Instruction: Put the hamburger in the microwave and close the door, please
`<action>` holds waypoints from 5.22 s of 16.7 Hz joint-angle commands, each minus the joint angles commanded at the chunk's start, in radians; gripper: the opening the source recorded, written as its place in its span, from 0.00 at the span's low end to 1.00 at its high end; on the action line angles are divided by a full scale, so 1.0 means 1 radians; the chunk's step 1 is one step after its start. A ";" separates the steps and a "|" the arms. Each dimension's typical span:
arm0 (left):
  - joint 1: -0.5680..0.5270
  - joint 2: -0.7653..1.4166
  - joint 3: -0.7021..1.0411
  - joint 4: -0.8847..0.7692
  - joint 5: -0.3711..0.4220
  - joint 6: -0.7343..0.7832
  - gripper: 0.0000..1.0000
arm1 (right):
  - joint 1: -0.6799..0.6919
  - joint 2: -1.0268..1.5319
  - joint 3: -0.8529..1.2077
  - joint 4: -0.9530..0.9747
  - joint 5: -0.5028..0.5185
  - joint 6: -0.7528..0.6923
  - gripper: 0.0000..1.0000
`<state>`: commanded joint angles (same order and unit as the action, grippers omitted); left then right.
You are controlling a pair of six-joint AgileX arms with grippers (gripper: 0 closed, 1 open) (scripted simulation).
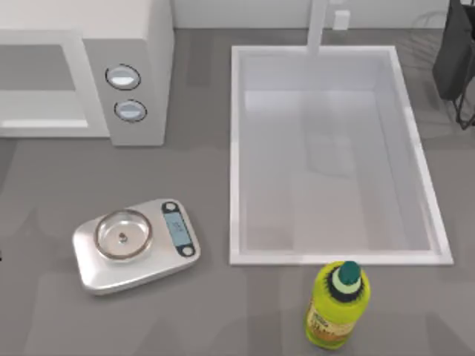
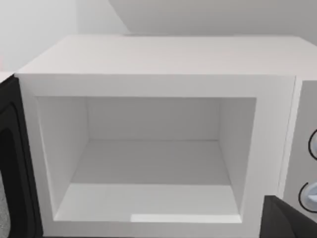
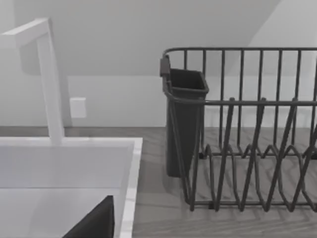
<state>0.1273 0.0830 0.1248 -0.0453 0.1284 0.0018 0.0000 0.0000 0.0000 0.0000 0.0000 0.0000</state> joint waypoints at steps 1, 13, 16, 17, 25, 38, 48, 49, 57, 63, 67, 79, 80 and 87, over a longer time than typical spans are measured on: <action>0.000 0.000 0.001 -0.001 0.000 0.000 0.00 | 0.000 0.000 0.000 0.000 0.000 0.000 1.00; 0.022 0.215 0.055 0.155 0.023 0.004 0.00 | 0.000 0.000 0.000 0.000 0.000 0.000 1.00; 0.023 0.218 0.056 0.158 0.023 0.004 0.00 | 0.000 0.000 0.000 0.000 0.000 0.000 1.00; 0.021 0.214 0.051 0.156 0.023 0.004 0.00 | 0.000 0.000 0.000 0.000 0.000 0.000 1.00; 0.235 0.509 0.332 -0.002 0.105 0.259 0.00 | 0.000 0.000 0.000 0.000 0.000 0.000 1.00; 0.859 1.538 1.148 -0.630 0.507 0.797 0.00 | 0.000 0.000 0.000 0.000 0.000 0.000 1.00; 0.921 1.680 1.269 -0.716 0.542 0.924 0.00 | 0.000 0.000 0.000 0.000 0.000 0.000 1.00; 0.921 1.685 1.256 -0.704 0.542 0.923 0.00 | 0.000 0.000 0.000 0.000 0.000 0.000 1.00; 0.927 1.766 1.070 -0.392 0.547 0.925 0.00 | 0.000 0.000 0.000 0.000 0.000 0.000 1.00; 0.928 1.801 1.009 -0.340 0.547 0.930 0.00 | 0.000 0.000 0.000 0.000 0.000 0.000 1.00; 0.911 1.764 0.980 -0.320 0.526 0.900 0.00 | 0.000 0.000 0.000 0.000 0.000 0.000 1.00; 0.754 1.485 0.624 -0.155 0.463 0.739 0.00 | 0.000 0.000 0.000 0.000 0.000 0.000 1.00; 0.754 1.485 0.624 -0.155 0.463 0.739 0.00 | 0.000 0.000 0.000 0.000 0.000 0.000 1.00; 0.640 1.356 0.518 -0.112 0.389 0.632 0.00 | 0.000 0.000 0.000 0.000 0.000 0.000 1.00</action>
<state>0.7676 1.4394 0.6432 -0.1573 0.5169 0.6337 0.0000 0.0000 0.0000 0.0000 0.0000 0.0000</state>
